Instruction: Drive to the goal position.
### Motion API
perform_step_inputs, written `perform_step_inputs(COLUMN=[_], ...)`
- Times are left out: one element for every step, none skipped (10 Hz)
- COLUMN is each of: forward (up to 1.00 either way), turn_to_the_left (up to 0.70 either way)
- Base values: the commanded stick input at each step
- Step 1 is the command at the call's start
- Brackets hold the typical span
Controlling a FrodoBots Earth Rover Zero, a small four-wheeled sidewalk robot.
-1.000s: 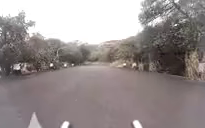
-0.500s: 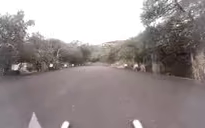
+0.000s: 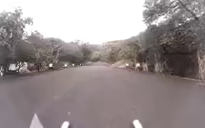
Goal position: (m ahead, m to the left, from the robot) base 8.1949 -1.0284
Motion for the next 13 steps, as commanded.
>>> perform_step_inputs(forward=[0.50,0.50,0.50,0.50,0.50,0.50,0.50,0.50,0.50,0.50,0.50,0.50,0.50], turn_to_the_left=[0.00,0.00,0.00,0.00,0.00,0.00,0.00,0.00,0.00,0.00,0.00,0.00,0.00])
